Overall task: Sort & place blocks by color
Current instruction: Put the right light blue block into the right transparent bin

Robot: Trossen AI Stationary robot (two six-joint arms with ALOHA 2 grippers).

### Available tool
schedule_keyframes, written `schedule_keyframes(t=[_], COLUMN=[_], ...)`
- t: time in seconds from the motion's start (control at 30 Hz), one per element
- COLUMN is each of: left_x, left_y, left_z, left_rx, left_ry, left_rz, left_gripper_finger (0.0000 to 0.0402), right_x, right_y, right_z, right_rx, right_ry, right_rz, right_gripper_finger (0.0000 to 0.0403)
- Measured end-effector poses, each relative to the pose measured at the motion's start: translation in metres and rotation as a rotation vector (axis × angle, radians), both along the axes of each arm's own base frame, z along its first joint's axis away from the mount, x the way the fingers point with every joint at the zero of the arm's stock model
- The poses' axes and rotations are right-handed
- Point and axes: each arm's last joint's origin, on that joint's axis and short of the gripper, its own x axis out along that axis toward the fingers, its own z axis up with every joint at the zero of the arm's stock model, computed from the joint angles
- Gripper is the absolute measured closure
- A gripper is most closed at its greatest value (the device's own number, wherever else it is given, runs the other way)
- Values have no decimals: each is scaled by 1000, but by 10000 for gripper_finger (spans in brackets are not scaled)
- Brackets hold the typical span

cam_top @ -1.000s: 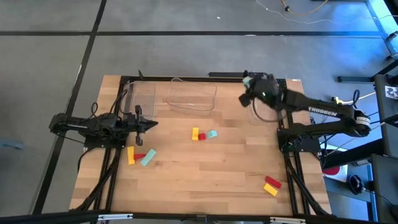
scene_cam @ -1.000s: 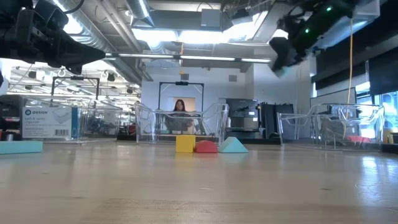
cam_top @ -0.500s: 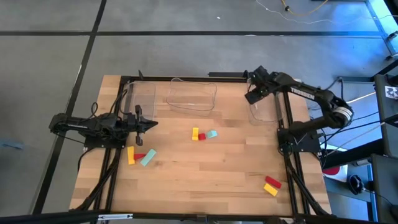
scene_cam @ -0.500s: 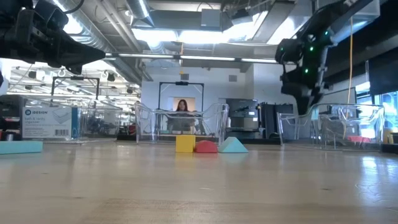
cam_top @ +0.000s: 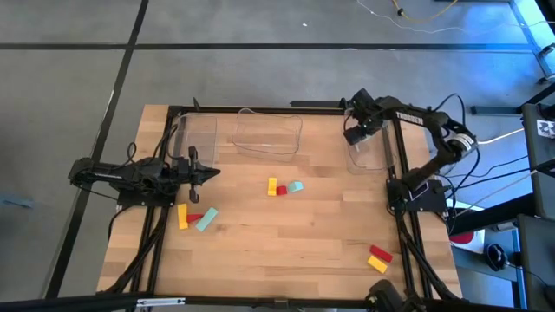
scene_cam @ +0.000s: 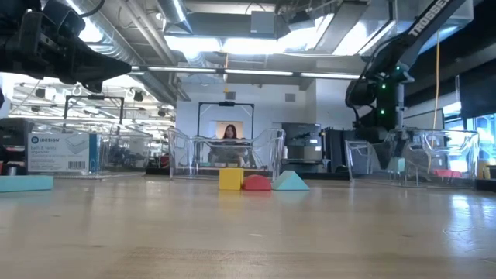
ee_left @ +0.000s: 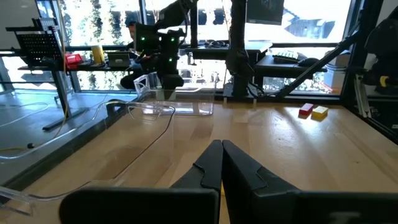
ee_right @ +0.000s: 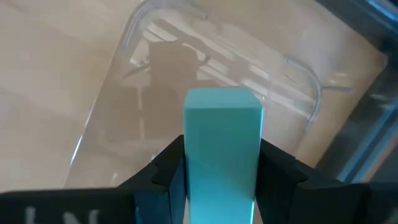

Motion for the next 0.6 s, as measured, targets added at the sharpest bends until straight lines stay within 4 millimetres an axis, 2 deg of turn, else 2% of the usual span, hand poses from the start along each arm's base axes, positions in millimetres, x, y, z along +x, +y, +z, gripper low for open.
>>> schedule_keyframes(t=[0.33, 0.5, 0.6], left_x=[0, 0, 0], left_y=[0, 0, 0], left_z=[0, 0, 0], left_rx=[0, 0, 0], left_ry=[-1, 0, 0], left_rz=[0, 0, 0], left_gripper_finger=[401, 401, 401], right_x=[3, 3, 2], right_y=[-6, -6, -4], right_z=[-14, -14, -12], right_rx=[35, 39, 53], right_ry=[-7, -4, -13], right_rz=[-18, -14, -8], right_gripper_finger=[268, 268, 229])
